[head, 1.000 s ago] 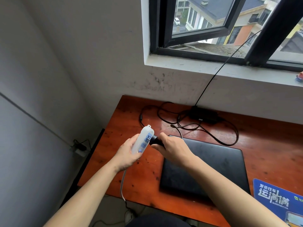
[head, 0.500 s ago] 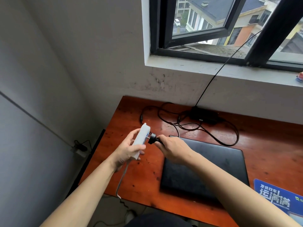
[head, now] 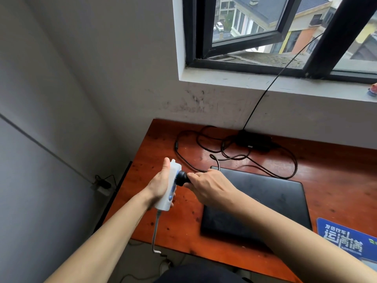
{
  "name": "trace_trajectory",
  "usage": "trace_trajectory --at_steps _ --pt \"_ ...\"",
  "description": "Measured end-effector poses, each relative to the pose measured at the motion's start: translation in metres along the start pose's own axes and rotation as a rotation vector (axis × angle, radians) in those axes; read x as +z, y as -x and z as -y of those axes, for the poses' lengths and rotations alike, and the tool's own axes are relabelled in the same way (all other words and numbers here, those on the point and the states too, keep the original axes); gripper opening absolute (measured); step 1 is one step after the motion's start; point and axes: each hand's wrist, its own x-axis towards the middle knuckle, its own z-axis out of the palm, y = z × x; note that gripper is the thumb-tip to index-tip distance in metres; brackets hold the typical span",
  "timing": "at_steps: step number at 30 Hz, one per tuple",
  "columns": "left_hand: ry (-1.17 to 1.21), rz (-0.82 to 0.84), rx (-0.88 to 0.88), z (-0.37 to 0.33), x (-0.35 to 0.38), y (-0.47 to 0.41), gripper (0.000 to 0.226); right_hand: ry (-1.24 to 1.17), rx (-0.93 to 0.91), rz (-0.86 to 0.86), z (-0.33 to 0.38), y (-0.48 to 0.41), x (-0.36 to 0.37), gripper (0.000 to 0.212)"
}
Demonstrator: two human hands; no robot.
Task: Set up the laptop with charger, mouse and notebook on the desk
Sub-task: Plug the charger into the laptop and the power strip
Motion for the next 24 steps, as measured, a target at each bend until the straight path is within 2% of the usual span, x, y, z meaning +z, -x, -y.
trace_trajectory --at_steps 10,15,19,24 --pt "-0.088 0.003 -0.027 0.001 0.003 -0.001 0.096 0.019 0.031 0.037 0.007 0.008 0.001 0.033" --pt "-0.261 -0.021 0.037 -0.001 0.003 -0.003 0.096 0.018 0.075 0.101 0.014 0.008 0.006 0.038" --pt "-0.101 0.044 -0.04 0.008 0.003 -0.007 0.092 -0.001 0.125 0.142 0.012 0.007 0.005 0.037" --pt "-0.017 0.053 -0.055 0.017 0.002 -0.016 0.087 -0.045 0.125 0.12 0.002 0.008 0.008 0.042"
